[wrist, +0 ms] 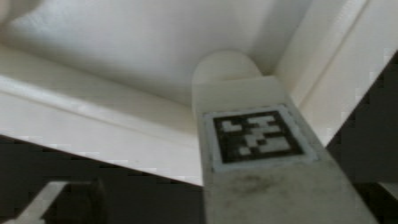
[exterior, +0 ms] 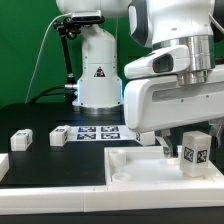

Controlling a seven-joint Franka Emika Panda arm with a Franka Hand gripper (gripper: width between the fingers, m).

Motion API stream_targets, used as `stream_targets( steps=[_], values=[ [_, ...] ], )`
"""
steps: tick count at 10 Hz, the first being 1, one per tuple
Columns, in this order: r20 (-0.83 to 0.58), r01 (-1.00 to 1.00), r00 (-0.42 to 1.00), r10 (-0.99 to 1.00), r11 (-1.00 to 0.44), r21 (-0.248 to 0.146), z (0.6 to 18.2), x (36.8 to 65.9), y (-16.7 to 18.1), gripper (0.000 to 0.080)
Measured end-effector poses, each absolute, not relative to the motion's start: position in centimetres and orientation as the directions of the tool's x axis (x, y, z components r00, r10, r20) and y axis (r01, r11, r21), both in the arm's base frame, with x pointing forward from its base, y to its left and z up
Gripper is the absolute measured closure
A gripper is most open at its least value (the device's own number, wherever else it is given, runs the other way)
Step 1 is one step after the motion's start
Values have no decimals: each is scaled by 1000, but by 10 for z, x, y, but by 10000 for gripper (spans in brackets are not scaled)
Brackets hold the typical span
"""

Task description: Assemble one leg

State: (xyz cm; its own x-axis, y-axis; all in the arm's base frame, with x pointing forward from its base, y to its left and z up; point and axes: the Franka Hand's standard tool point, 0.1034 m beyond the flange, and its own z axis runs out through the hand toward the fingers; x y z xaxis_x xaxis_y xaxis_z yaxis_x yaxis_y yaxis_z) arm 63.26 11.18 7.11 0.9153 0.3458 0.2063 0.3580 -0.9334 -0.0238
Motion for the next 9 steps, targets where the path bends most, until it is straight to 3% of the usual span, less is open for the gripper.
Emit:
stream_targets(
  steps=[2, 3, 5, 6, 9],
  values=[
    [206, 357, 916, 345, -934, -24, 71, 633, 112, 426],
    [205, 328, 927, 315, -944, -31, 71, 632, 112, 509],
    [205, 309, 933, 296, -950, -36, 71, 632, 112, 509],
    [201, 226, 957, 210, -972, -59, 71, 632, 112, 509],
    [190, -227, 946, -261, -957, -181, 69, 630, 110, 509]
  ],
)
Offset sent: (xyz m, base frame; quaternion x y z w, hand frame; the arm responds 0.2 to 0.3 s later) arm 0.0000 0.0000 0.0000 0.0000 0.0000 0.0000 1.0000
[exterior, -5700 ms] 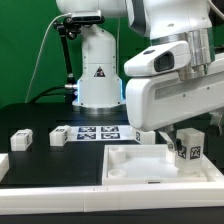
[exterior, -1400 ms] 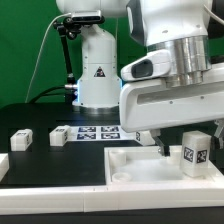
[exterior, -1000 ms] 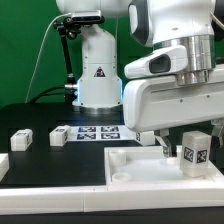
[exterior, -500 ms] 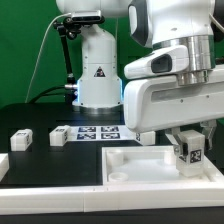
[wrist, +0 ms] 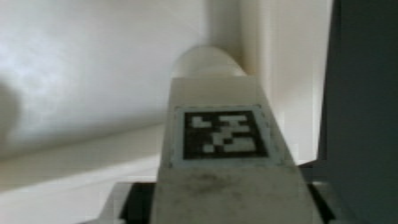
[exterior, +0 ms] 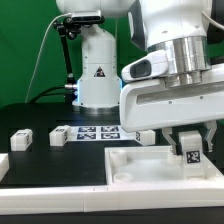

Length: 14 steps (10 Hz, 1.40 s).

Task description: Assemble one leg

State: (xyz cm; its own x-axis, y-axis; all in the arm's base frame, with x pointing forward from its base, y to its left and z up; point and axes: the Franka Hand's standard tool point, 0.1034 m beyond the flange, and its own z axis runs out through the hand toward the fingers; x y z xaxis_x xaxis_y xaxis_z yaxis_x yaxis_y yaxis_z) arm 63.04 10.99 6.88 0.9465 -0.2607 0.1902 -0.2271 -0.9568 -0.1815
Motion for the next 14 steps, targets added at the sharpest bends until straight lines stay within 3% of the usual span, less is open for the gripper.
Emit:
stream_targets(
  steps=[1, 3, 4, 7, 10, 12, 13, 14],
  values=[
    [152, -387, 894, -422, -897, -214, 68, 629, 108, 509],
    [99, -592, 774, -625, -770, -237, 67, 626, 109, 507],
    [50, -730, 646, -762, -636, -252, 67, 624, 110, 505],
    [-41, -909, 356, -934, -335, -248, 66, 621, 111, 505],
    [-89, -943, 255, -963, -227, -245, 65, 620, 111, 505],
    [-71, -922, 321, -944, -295, -250, 65, 620, 111, 266],
    [-62, -910, 355, -933, -329, -254, 66, 621, 111, 186],
    [-44, -882, 421, -906, -397, -254, 65, 620, 112, 186]
  ],
)
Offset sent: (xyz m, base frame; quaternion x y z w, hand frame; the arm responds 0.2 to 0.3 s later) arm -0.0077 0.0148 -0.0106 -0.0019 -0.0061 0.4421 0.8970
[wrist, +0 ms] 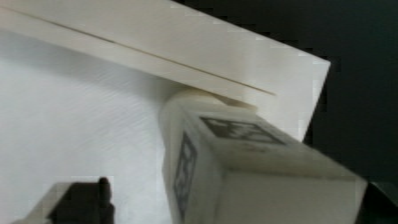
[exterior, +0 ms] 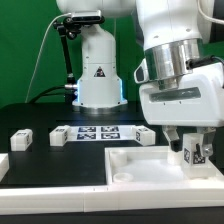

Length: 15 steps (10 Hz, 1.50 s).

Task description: Assemble one leg

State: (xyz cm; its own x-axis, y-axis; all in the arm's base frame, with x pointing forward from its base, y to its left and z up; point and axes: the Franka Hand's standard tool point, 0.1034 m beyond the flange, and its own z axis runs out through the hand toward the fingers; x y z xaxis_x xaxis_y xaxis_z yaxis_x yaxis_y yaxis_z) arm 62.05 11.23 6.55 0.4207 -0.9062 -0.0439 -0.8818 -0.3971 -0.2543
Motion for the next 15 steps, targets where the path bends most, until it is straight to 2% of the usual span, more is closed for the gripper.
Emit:
stream_targets(
  steps=[1, 2, 4, 5, 6, 9, 11, 13, 14, 15],
  values=[
    [-12, -818, 537, -844, -517, -252, 66, 620, 114, 157],
    [8, -776, 594, -804, -576, -254, 67, 622, 116, 152],
    [65, -563, 807, -587, -798, -217, 69, 625, 119, 151],
    [82, -483, 859, -505, -853, -197, 70, 628, 122, 151],
    [109, -331, 930, -350, -930, -161, 71, 630, 123, 151],
    [163, -21, 986, -35, -996, -88, 70, 633, 123, 151],
    [187, 166, 970, 154, -985, -50, 69, 635, 109, 151],
    [187, 172, 969, 160, -984, -49, 69, 634, 111, 181],
    [187, 171, 969, 159, -984, -49, 68, 634, 110, 382],
    [187, 171, 969, 160, -984, -49, 69, 634, 110, 382]
  ],
)
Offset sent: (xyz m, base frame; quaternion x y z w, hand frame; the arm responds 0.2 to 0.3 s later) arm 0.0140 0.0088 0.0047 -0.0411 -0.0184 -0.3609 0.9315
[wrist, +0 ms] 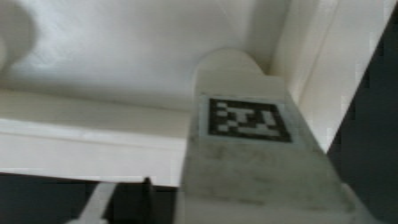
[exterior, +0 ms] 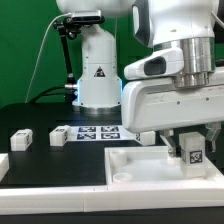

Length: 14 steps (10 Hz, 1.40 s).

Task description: Assemble one leg

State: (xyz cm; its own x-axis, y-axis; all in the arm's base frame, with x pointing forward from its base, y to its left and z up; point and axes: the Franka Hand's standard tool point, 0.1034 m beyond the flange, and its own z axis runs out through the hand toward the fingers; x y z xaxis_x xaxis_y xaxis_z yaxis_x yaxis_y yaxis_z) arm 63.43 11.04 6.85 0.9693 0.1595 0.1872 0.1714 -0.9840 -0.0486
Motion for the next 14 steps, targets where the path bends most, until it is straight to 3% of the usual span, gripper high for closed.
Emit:
stream_targets(
  steps=[1, 4, 7, 9, 11, 14],
  values=[
    [187, 164, 971, 152, -985, -50, 68, 634, 110, 509],
    [183, 103, 979, 90, -993, -63, 68, 634, 110, 509],
    [174, -276, 937, -303, -947, -163, 67, 635, 107, 509],
    [160, -436, 869, -469, -877, -201, 67, 633, 106, 509],
    [128, -581, 776, -618, -778, -239, 66, 631, 105, 505],
    [20, -859, 452, -892, -441, -259, 65, 623, 104, 504]
  ],
)
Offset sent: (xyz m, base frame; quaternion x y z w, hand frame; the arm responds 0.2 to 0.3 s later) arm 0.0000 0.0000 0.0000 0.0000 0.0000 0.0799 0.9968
